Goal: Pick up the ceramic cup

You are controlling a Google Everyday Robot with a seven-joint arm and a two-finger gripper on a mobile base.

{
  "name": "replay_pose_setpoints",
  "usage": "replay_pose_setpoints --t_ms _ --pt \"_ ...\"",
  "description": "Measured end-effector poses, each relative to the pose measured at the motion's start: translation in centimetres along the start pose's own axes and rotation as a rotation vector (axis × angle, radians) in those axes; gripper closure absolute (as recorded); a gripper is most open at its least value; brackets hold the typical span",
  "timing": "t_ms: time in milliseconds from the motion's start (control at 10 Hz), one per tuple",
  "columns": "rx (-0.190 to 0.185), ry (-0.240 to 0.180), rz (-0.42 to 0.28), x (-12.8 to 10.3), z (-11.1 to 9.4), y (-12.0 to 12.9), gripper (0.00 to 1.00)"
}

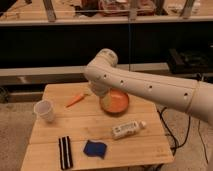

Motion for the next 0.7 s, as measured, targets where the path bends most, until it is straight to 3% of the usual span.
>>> replay_pose_setpoints --t_ms 700 --pt "0.018 -0.034 -0.144 -3.8 0.5 -4.5 0.2"
